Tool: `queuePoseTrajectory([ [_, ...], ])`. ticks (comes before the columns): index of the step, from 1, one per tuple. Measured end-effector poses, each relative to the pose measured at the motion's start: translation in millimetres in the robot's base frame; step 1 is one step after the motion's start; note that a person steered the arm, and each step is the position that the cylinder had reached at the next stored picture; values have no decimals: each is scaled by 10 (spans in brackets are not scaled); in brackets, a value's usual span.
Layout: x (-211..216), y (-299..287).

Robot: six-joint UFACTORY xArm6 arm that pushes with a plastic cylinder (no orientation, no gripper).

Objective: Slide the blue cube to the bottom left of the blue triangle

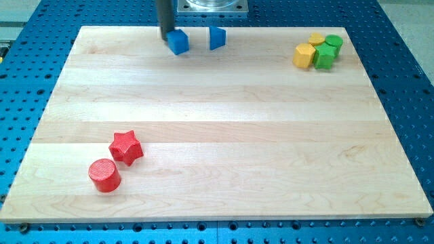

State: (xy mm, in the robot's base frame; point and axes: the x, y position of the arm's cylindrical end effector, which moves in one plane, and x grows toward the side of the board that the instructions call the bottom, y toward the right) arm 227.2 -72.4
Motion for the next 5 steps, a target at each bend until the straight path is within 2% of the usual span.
queuePoseTrajectory([
  [1,122,256],
  [2,119,170],
  [4,95,-676],
  [5,572,-343],
])
